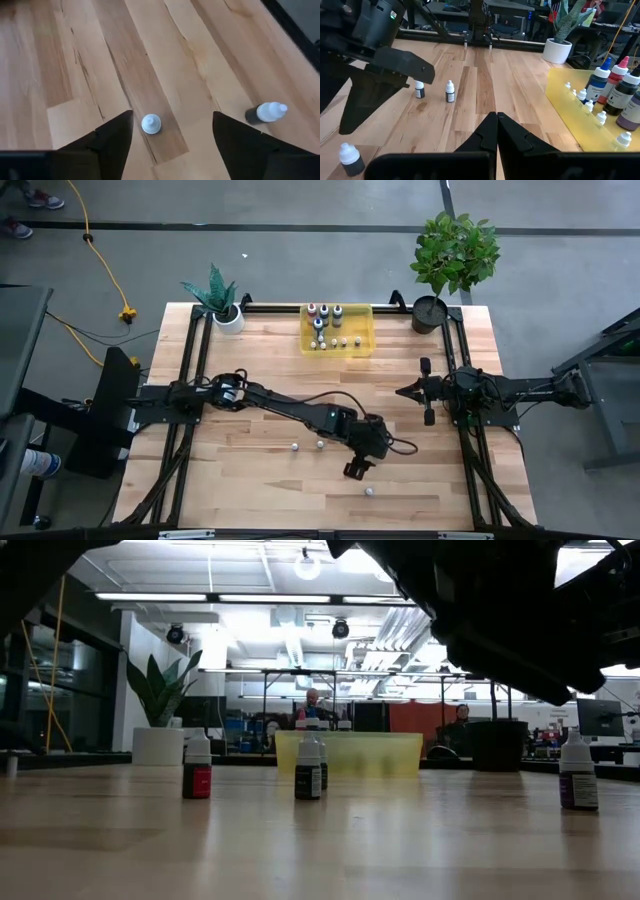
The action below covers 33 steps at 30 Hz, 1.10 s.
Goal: Pick & Place food coloring
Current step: Put the small purple food coloring bottle into the yellow bin
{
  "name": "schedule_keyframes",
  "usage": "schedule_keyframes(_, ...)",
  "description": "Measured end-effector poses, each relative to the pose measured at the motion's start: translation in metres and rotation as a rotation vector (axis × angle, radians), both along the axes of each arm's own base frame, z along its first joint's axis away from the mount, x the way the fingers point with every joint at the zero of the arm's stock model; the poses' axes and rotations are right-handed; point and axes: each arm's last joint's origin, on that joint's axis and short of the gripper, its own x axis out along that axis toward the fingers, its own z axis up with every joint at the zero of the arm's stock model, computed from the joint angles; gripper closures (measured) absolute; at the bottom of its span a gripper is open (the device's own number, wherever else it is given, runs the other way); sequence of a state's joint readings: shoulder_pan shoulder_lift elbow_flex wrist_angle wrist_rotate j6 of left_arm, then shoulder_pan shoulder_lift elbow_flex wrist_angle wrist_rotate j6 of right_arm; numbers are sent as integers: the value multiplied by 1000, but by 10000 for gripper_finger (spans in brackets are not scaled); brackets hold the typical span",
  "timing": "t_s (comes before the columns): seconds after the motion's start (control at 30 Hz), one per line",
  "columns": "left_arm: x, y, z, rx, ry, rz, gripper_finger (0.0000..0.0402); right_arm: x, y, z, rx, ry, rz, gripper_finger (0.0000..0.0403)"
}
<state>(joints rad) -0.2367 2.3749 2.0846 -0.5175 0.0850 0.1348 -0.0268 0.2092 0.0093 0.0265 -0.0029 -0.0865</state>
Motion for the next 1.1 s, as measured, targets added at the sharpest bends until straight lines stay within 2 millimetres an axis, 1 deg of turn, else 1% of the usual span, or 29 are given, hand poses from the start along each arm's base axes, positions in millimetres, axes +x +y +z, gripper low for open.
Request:
schedule_keyframes(0.07,1,1,-2,32,-6,6,135,0,0,0,0,0,0,402)
schedule_keyframes(0.13,5,1,-10,53,-21,28,134,0,0,0,0,0,0,402)
schedule_keyframes(0.2,4,2,-19,69,14,34,134,0,0,0,0,0,0,402)
schedule_keyframes(0.23,6,1,-22,66,2,35,134,0,0,0,0,0,0,402)
schedule_keyframes(0.3,9,1,-24,60,-22,36,134,0,0,0,0,-1,0,402)
schedule_keyframes(0.63,9,2,-25,64,-8,47,134,0,0,0,0,0,1,402)
schedule_keyframes(0.7,12,3,-33,53,-9,61,134,0,0,0,0,0,0,402)
schedule_keyframes(0.77,11,4,-42,45,34,81,134,0,0,0,0,0,0,402)
schedule_keyframes(0.9,15,3,-42,18,4,103,134,0,0,0,0,0,0,402)
schedule_keyframes(1.0,14,3,-48,19,29,109,134,0,0,0,0,0,0,402)
schedule_keyframes(1.1,14,3,-48,18,29,110,137,0,0,0,0,0,0,402)
